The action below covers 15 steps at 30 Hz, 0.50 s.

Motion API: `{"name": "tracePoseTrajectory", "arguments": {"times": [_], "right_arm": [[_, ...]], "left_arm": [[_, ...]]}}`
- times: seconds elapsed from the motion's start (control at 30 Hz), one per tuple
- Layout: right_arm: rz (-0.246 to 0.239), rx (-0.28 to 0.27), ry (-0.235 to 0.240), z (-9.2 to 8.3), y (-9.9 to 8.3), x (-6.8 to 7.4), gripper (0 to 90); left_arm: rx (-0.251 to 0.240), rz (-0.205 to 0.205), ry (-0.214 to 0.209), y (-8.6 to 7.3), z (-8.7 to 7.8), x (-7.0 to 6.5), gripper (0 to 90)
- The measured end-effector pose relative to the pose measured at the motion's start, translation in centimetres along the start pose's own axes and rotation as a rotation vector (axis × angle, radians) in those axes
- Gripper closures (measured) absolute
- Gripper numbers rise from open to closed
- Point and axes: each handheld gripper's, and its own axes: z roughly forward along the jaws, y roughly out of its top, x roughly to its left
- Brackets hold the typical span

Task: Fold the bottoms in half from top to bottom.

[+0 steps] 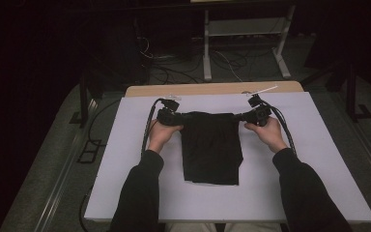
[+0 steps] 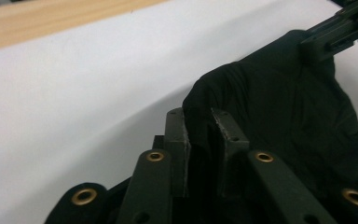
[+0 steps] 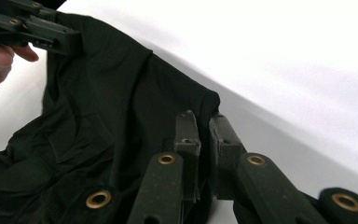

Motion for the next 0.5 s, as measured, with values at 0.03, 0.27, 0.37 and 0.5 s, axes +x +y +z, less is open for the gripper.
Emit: {"name": "tracePoseTrajectory", "arguments": {"times": [0.03,0.27,0.37,0.5], "right_arm": [[0.002,-0.005,0.002,0.1,-0.1,-0.1,82.0],[0.023,-0.061,-0.002,-0.2,-0.4,-0.3,71.0],[0.016,-0.077,-0.019,-0.7,-0.8,-0.2,58.2],[0.0,-0.084,-0.019,-1.4,-1.1,0.1,41.3]], "left_arm": [[0.002,-0.015,-0.002,-0.1,0.0,0.2,72.5],[-0.05,-0.03,0.069,-1.5,-0.8,0.2,50.1],[-0.061,-0.049,0.078,-1.9,-1.4,0.4,35.9],[-0.101,-0.074,0.071,-2.5,-2.5,0.8,23.9]]}}
